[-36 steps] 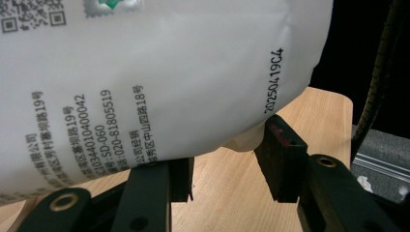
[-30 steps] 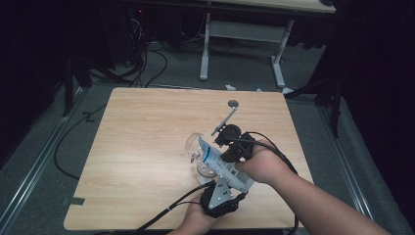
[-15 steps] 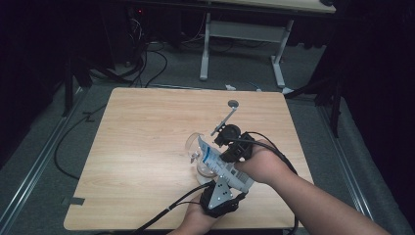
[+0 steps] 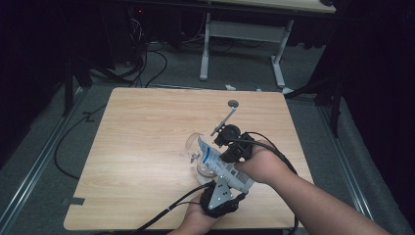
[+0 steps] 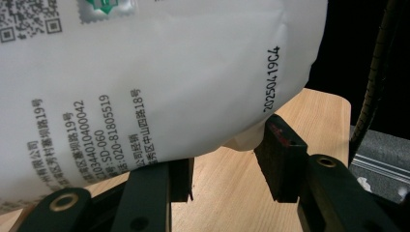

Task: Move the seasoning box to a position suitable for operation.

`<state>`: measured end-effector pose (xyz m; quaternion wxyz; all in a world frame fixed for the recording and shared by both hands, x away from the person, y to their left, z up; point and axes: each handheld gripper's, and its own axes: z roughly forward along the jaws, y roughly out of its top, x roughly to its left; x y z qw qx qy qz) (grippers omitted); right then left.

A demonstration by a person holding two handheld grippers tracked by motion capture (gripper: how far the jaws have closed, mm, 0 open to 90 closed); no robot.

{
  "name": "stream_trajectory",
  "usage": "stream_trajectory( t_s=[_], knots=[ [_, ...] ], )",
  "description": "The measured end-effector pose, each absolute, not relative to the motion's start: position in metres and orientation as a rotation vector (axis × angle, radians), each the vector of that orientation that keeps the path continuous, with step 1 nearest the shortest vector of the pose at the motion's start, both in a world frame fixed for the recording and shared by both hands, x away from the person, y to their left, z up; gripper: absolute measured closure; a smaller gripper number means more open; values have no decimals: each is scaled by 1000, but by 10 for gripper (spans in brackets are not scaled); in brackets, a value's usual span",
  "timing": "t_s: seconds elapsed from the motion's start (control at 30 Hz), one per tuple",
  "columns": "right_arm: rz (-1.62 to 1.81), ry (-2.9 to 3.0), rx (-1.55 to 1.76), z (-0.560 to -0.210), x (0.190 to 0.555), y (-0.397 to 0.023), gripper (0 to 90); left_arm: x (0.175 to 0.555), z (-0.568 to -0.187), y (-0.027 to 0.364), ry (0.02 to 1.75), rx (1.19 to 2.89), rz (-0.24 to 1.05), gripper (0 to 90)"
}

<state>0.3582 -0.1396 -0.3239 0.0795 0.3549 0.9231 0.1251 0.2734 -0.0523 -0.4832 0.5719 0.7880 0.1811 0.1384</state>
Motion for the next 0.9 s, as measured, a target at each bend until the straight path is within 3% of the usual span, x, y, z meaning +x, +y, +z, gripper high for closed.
stream_trajectory(
  t_s=[0.9],
  knots=[
    [375, 2760, 1053, -322, 359, -138, 897, 274, -481, -52, 424, 1837, 325, 605]
  ],
)
